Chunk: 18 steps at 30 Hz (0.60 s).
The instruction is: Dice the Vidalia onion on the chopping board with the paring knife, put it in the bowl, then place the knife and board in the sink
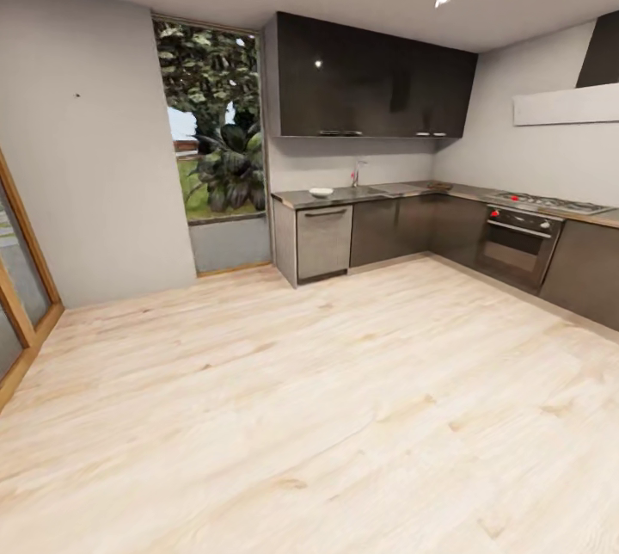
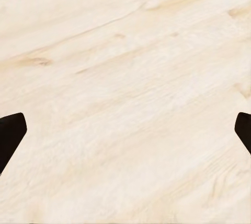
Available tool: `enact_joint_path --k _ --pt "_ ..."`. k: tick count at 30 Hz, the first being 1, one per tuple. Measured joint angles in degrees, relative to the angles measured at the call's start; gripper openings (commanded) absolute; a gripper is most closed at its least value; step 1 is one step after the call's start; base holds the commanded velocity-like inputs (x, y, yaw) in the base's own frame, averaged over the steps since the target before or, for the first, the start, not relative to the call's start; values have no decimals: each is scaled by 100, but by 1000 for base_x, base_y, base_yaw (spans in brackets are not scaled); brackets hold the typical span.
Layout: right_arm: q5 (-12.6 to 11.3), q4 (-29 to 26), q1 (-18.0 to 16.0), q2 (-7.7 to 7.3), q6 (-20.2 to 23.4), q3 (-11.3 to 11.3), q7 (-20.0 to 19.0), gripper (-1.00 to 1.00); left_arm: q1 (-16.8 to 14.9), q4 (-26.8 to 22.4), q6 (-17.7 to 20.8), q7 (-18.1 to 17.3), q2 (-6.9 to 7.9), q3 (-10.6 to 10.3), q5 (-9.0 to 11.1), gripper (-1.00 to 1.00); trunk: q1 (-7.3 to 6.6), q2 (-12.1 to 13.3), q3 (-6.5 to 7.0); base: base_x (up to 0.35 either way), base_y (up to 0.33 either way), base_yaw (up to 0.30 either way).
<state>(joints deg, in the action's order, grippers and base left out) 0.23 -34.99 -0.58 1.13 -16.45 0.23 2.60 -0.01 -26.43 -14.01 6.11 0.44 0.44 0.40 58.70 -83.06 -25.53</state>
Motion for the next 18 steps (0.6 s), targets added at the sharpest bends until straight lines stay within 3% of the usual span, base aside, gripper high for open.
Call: enact_joint_path --k 18 --pt "0 -3 3 0 0 0 1 100 1 1 0 2 6 -1 -1 100 0 0 0 313 -136 0"
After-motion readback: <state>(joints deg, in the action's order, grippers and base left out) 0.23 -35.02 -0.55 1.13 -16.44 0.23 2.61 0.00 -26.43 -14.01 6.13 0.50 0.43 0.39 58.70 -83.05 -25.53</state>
